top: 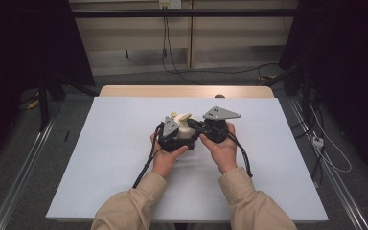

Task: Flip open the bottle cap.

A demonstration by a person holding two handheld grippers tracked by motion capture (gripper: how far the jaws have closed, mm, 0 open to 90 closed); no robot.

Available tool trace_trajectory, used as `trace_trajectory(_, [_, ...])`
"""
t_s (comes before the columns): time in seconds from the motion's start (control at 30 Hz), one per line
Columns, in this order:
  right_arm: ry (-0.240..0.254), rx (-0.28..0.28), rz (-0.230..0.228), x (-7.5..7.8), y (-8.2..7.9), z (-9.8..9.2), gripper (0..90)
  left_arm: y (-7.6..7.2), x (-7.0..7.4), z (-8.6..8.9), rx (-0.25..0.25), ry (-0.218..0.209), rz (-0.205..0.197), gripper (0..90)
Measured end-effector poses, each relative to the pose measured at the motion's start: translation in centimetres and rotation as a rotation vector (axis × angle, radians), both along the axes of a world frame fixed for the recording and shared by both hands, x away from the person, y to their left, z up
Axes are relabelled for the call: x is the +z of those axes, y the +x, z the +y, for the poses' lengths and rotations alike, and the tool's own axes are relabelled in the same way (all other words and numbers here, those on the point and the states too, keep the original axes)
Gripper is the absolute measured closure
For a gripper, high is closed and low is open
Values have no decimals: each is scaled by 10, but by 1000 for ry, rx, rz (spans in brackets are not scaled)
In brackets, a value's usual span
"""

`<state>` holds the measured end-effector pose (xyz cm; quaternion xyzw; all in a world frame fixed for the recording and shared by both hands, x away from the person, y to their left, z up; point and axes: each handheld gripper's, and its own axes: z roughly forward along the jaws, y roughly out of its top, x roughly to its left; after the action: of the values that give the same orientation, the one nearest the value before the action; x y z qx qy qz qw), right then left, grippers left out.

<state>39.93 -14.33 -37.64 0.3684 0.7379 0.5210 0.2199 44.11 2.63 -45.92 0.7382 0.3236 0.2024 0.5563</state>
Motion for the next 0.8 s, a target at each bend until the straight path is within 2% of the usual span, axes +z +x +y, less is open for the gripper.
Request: trace_trajectory(0.8, [3,-8,-18,3,3,2,900,0,0,0,3,1,0,53])
